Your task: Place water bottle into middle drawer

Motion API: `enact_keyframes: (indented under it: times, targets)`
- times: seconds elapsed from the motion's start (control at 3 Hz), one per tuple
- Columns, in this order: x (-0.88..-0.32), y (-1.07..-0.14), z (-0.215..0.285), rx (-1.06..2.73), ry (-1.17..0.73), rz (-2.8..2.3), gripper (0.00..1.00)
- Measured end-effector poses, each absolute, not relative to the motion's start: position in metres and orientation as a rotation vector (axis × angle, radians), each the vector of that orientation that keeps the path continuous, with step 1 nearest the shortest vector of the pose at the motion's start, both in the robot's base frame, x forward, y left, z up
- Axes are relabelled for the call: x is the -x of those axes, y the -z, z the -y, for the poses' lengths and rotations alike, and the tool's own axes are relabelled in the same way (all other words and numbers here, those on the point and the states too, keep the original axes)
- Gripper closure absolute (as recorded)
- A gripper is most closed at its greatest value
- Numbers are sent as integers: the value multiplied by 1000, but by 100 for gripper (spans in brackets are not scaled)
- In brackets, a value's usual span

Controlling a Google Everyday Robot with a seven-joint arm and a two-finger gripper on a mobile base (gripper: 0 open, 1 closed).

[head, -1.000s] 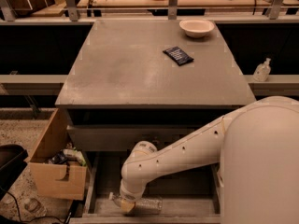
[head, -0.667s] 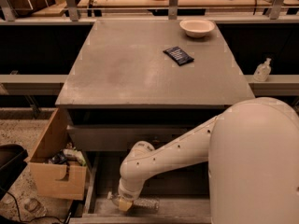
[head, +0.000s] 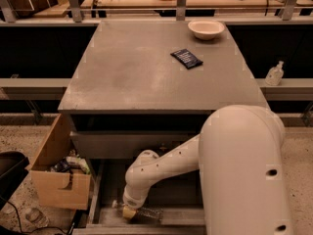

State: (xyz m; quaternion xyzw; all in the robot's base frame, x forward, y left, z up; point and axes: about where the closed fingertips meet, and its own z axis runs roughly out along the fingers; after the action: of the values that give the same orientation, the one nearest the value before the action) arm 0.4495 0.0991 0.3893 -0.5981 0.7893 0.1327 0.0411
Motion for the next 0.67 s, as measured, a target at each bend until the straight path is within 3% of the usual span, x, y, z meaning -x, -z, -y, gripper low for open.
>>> enact_keyframes:
  times: [0.33, 0.67]
  targets:
    - [-448, -388, -99, 1833, -409, -2418, 83]
    - [-447, -387, -99, 1836, -411, -2420, 52]
